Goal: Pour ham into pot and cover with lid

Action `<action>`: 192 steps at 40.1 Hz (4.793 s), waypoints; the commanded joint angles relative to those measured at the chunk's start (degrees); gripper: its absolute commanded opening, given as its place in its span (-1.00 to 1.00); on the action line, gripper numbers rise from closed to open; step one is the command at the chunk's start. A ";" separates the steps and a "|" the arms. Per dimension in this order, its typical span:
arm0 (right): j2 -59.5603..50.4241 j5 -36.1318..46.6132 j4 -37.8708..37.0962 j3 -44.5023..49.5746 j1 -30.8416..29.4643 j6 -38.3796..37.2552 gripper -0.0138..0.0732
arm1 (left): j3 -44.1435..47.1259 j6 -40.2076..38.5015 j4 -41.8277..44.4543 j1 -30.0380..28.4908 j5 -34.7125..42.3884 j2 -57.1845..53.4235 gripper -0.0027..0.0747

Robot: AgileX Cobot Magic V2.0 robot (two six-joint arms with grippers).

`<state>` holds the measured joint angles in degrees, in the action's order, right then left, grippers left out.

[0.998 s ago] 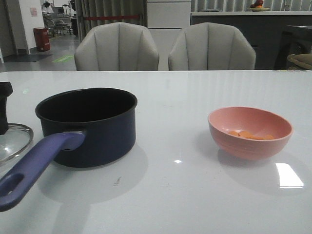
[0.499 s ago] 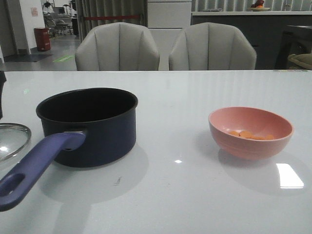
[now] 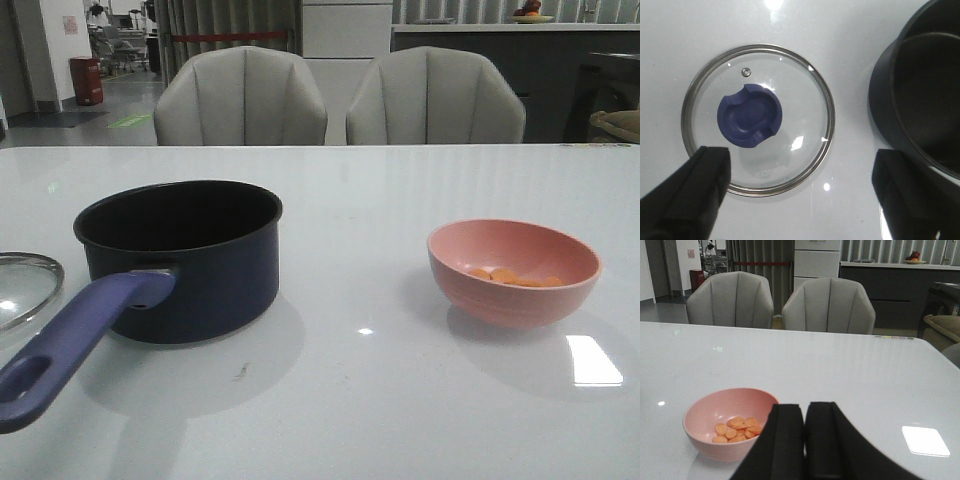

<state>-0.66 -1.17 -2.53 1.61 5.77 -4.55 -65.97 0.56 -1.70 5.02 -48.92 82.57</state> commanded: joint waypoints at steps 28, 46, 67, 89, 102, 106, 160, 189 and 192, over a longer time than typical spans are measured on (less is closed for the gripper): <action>-1.05 4.41 0.12 -0.37 -0.08 0.32 -0.31 | 36.56 0.24 -0.84 8.24 29.82 -56.84 0.57; -1.06 4.50 0.12 -0.37 -0.08 0.32 -0.31 | 45.97 0.24 -1.51 15.18 34.60 -69.74 0.57; 11.84 -11.64 1.91 -17.56 -0.08 0.09 -0.31 | 47.42 0.24 -3.20 15.30 36.81 -69.94 0.57; 33.52 -14.22 6.59 -26.69 -0.08 -0.10 0.15 | 47.42 0.24 -3.20 15.30 36.95 -69.94 0.57; 60.93 -15.14 13.98 -39.47 -0.08 -0.10 0.48 | 47.42 0.24 -3.20 15.30 37.38 -69.94 0.57; 69.62 -16.41 15.57 -44.36 -0.08 -0.05 0.48 | 47.42 0.24 -3.20 15.30 37.38 -69.94 0.57; 102.38 -37.98 16.54 -83.11 5.54 9.31 -0.34 | 47.42 0.24 -3.20 15.30 37.38 -69.94 0.57; 101.60 -2.28 14.06 -91.94 27.54 13.49 -0.34 | 47.42 0.24 -3.20 15.30 37.38 -70.02 0.57; 101.68 6.79 12.38 -88.47 28.34 15.18 -0.34 | 47.42 0.24 -3.20 15.30 37.38 -70.02 0.57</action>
<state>103.69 -9.60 11.77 -88.14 33.33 8.21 -16.80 0.60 -4.39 19.97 -16.42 12.20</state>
